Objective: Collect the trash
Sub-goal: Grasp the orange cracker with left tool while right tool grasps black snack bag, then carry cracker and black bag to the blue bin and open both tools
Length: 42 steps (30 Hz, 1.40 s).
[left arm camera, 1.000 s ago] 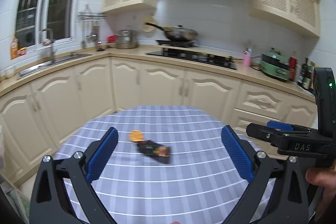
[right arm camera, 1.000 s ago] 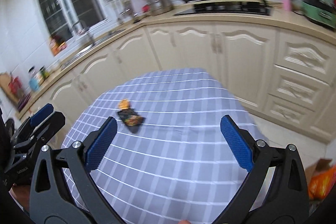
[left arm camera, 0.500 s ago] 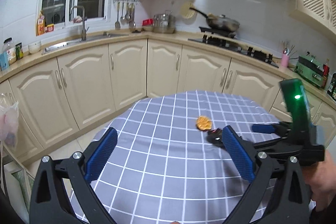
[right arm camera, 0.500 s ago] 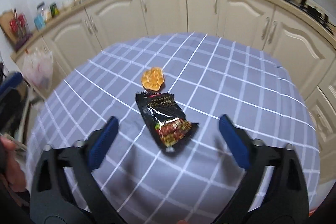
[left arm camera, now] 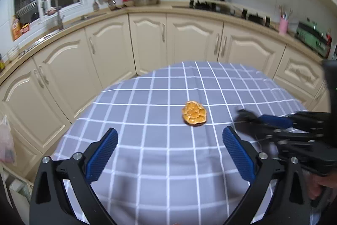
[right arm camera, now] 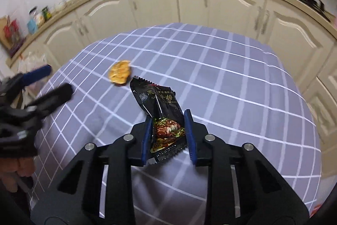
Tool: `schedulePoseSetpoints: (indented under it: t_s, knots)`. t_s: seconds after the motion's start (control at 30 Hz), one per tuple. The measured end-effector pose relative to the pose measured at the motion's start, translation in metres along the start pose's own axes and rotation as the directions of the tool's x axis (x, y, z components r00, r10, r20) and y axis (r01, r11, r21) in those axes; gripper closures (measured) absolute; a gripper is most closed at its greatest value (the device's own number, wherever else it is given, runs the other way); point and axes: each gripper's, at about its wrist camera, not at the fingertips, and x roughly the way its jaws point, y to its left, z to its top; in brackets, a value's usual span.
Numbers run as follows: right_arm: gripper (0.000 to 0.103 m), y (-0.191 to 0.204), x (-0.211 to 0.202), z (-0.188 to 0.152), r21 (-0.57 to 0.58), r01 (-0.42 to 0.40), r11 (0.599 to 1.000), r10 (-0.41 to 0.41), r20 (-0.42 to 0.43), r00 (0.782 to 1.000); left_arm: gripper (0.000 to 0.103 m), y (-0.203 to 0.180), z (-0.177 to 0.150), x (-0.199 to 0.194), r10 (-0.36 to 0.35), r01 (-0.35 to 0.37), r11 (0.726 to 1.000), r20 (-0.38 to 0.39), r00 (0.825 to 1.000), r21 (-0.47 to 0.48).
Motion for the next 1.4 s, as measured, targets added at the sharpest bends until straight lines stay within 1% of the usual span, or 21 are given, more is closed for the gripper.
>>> schedulePoseSetpoints:
  t_s: [0.2,0.27,0.3,0.33,0.37,0.4,0.43,0.5,0.6,0.73,0.9,0.93,1.03,1.13,1.23,1.3,1.33,1.4]
  knots:
    - [0.075,-0.025,-0.017,0.000,0.088,-0.017,0.996,0.012,0.059,0.998,0.006,-0.024,0.015,0.044,0.013,-0.007,0.997,-0.077,0.997,0.080]
    - [0.075,-0.029,-0.022,0.001,0.108,-0.028,0.994,0.019,0.077,0.997,0.007,-0.029,0.018,0.059,0.013,-0.003,0.996,-0.109,0.994,0.092]
    - [0.075,-0.031,-0.024,0.001,0.112,-0.031,0.993,0.021,0.083,0.996,0.024,-0.030,0.020,0.066,-0.004,0.017,0.996,-0.137,0.991,0.088]
    - [0.075,-0.029,-0.026,0.001,0.114,-0.032,0.993,0.022,0.088,0.996,0.035,-0.029,0.021,0.072,-0.051,0.062,0.996,-0.164,0.985,0.064]
    - [0.075,-0.030,-0.029,0.001,0.116,-0.033,0.993,0.023,0.092,0.995,0.043,-0.027,0.021,0.072,-0.061,0.070,0.996,-0.158,0.986,0.050]
    - [0.075,-0.031,-0.031,0.000,0.119,-0.036,0.992,0.024,0.097,0.995,0.063,-0.027,0.022,0.072,-0.062,0.071,0.996,-0.155,0.986,0.050]
    - [0.075,-0.031,-0.033,0.000,0.120,-0.037,0.992,0.026,0.098,0.995,0.068,-0.028,0.023,0.072,-0.068,0.077,0.996,-0.154,0.986,0.055]
    - [0.075,-0.032,-0.040,-0.002,0.124,-0.039,0.991,0.026,0.106,0.994,0.068,-0.029,0.019,0.067,-0.104,0.112,0.993,-0.155,0.982,0.038]
    - [0.075,-0.032,-0.053,-0.007,0.129,-0.038,0.991,0.022,0.123,0.992,0.068,-0.036,0.010,0.051,-0.128,0.135,0.990,-0.135,0.982,0.042]
    - [0.075,-0.032,-0.079,-0.017,0.137,-0.030,0.990,0.008,0.156,0.988,0.068,-0.049,-0.004,0.014,-0.158,0.162,0.986,-0.072,0.985,0.046]
    - [0.075,-0.031,-0.127,-0.034,0.141,-0.014,0.990,-0.017,0.217,0.976,0.068,-0.071,-0.011,-0.045,-0.200,0.199,0.979,0.034,0.979,0.048]
    - [0.075,-0.032,-0.138,-0.038,0.142,-0.011,0.990,-0.022,0.230,0.973,0.068,-0.078,-0.012,-0.061,-0.216,0.213,0.976,0.064,0.974,0.049]
    - [0.075,-0.034,-0.168,-0.050,0.151,0.012,0.988,-0.052,0.263,0.963,0.068,-0.095,-0.015,-0.093,-0.246,0.240,0.969,0.120,0.962,0.064]
    - [0.075,-0.041,-0.201,-0.065,0.174,0.024,0.984,-0.076,0.299,0.951,0.068,-0.116,-0.018,-0.123,-0.293,0.282,0.955,0.165,0.942,0.089]
    - [0.075,-0.052,-0.232,-0.083,0.200,0.069,0.977,-0.133,0.325,0.936,0.068,-0.140,-0.024,-0.148,-0.339,0.322,0.940,0.197,0.920,0.113]
    - [0.075,-0.061,-0.249,-0.095,0.224,0.097,0.970,-0.169,0.333,0.928,0.068,-0.159,-0.029,-0.163,-0.376,0.356,0.925,0.213,0.902,0.131]
    - [0.075,-0.066,-0.255,-0.101,0.234,0.107,0.966,-0.184,0.336,0.924,0.068,-0.166,-0.030,-0.167,-0.389,0.367,0.920,0.218,0.895,0.137]
    - [0.075,-0.079,-0.274,-0.117,0.265,0.136,0.955,-0.225,0.343,0.912,0.068,-0.189,-0.036,-0.179,-0.431,0.403,0.901,0.224,0.874,0.160]
